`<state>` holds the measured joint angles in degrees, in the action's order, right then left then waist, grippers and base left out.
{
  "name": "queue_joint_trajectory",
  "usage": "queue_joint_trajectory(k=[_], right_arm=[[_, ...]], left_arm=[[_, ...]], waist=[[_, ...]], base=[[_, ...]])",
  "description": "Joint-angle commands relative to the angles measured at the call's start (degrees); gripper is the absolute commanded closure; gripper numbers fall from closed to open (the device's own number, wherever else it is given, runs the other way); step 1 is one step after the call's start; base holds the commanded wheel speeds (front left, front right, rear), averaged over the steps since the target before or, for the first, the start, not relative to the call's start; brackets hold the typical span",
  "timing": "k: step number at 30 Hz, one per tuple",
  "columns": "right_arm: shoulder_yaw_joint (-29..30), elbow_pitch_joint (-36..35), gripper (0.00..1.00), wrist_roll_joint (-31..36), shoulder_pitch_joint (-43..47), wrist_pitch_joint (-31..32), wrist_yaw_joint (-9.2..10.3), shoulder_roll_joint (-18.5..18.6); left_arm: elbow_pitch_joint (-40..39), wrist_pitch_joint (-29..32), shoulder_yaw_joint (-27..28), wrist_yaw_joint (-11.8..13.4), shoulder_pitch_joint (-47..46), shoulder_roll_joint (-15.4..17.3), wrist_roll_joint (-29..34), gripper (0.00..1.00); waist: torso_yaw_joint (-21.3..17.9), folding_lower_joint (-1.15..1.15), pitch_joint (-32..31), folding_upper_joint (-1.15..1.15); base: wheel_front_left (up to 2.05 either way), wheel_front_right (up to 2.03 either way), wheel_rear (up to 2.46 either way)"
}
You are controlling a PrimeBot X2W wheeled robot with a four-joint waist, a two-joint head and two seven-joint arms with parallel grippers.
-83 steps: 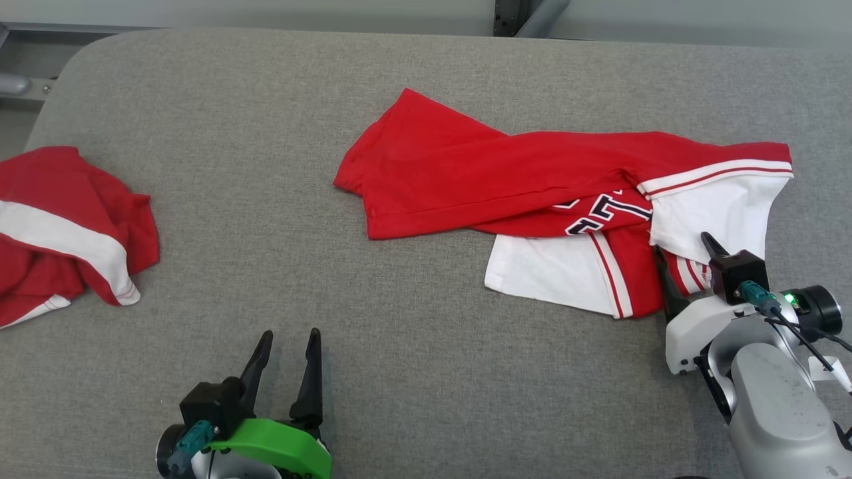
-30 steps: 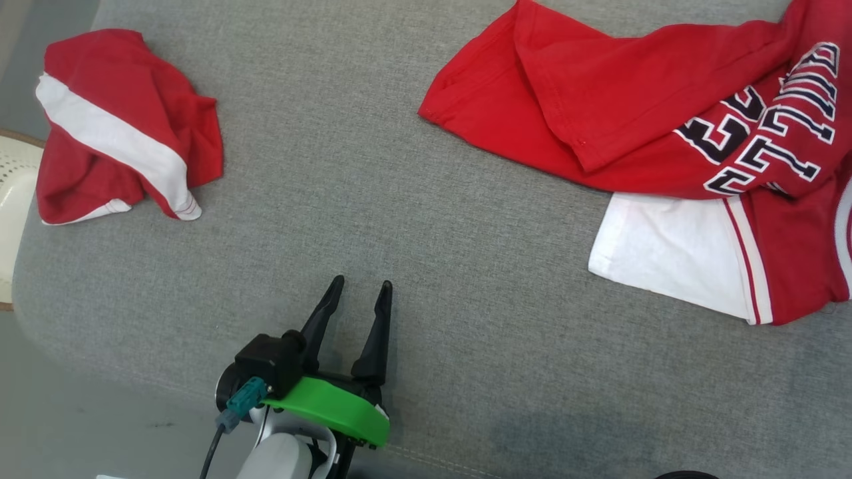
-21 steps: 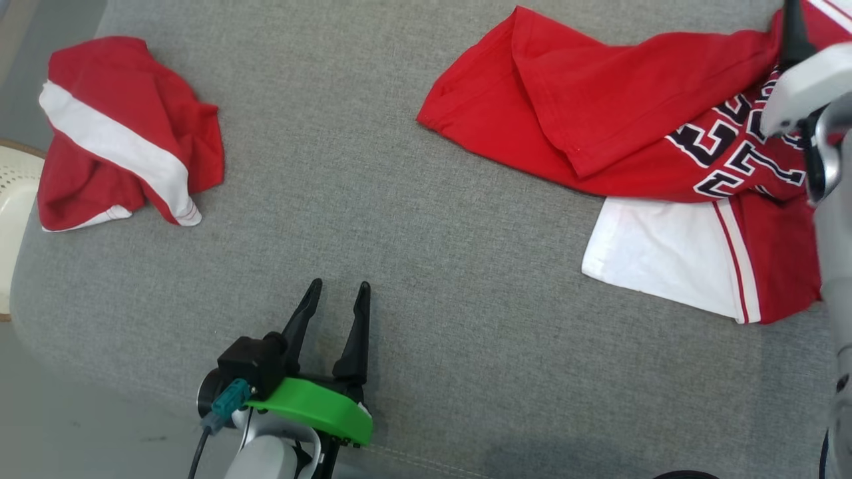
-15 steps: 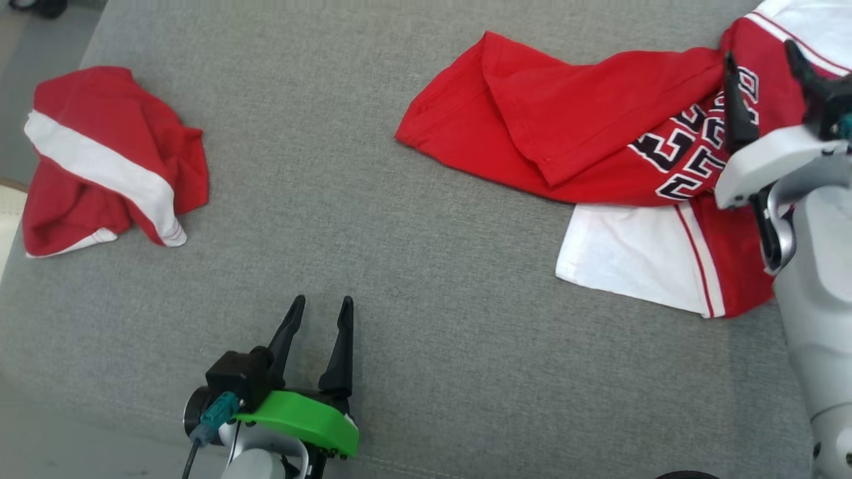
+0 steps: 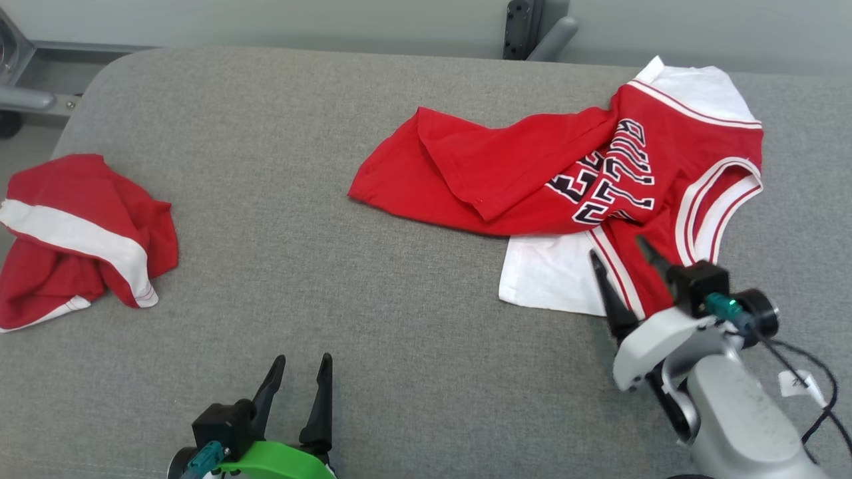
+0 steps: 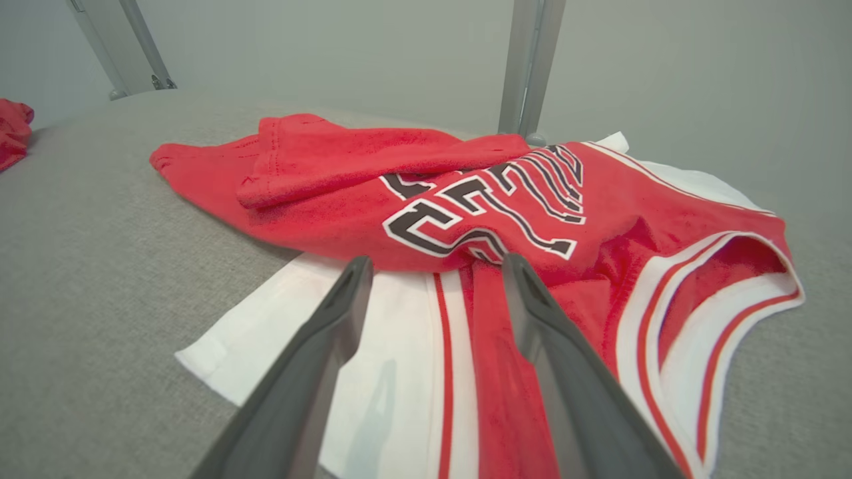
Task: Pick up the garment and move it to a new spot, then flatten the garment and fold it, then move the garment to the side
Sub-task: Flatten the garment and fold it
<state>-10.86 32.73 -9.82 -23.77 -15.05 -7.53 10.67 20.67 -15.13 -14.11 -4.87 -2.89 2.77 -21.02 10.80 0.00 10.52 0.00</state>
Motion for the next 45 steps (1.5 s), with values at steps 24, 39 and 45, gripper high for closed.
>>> queue_joint_trajectory(k=[24, 39, 45], right_arm=[[-18.7, 14.4, 0.00, -1.6, -2.8, -0.2, 0.08, -1.1], [-17.5, 11.2, 1.00, -2.5, 0.3, 0.0, 0.08, -1.1], [-23.4, 3.0, 1.00, -7.1, 8.2, -0.1, 0.08, 2.1]], left_arm=[[0.3, 0.0, -0.2, 0.3, 1.6, 0.2, -1.0, 0.00], [-0.5, 0.0, 0.5, 0.6, 1.6, 0.2, 0.2, 0.00], [0.6, 0.0, 2.1, 0.0, 3.1, 0.2, 1.3, 0.00]], waist=[[6.6, 0.00, -1.1, 0.00], [3.0, 0.00, -2.1, 0.00], [-1.4, 0.00, -5.4, 0.00]], base=[[0.00, 0.00, 0.00], [0.00, 0.00, 0.00], [0.00, 0.00, 0.00]])
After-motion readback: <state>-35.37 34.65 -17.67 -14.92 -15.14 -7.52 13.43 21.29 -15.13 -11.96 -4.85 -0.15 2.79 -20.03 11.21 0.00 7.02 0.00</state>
